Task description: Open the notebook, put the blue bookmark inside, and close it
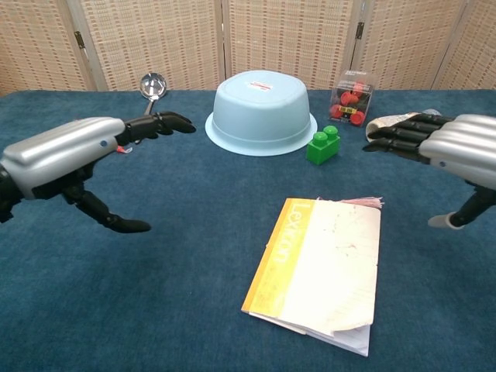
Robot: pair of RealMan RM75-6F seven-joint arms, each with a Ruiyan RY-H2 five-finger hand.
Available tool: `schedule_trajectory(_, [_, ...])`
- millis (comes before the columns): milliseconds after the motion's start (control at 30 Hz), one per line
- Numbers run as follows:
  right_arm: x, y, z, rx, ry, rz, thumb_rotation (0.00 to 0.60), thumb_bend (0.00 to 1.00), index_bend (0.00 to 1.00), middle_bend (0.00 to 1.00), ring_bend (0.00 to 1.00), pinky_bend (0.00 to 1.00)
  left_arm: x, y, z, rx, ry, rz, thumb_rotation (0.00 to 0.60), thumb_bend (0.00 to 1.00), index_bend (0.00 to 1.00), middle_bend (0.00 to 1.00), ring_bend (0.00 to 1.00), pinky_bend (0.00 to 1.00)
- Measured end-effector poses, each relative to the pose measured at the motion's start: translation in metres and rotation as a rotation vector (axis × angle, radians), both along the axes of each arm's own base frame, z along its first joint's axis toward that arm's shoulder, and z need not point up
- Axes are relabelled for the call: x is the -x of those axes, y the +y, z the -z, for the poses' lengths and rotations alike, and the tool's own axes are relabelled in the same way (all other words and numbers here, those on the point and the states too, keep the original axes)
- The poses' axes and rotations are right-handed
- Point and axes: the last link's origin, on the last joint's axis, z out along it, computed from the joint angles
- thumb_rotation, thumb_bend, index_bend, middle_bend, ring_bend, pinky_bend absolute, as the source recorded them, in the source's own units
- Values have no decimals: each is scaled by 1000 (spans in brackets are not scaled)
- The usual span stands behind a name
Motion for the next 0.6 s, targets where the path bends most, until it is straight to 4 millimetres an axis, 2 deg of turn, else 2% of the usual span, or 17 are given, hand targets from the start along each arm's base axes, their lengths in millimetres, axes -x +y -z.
schedule_trajectory(267, [-16, -15, 35, -47, 24, -50, 600, 47, 0, 10, 0, 0, 16, -1, -16, -22, -21, -46, 600, 161, 127, 76, 132, 172])
schedule_trajectory(400, [-19, -19, 44, -59, 38, -67, 600, 47, 0, 5, 0, 0, 20, -1, -19, -19, -32, -60, 600, 161, 127, 76, 133, 172])
schedule_trajectory(600, [-14, -18, 47, -68, 52, -60, 600, 46, 0, 0, 0, 0, 23, -2, -18, -6, -45, -70, 600, 161, 127, 76, 132, 172])
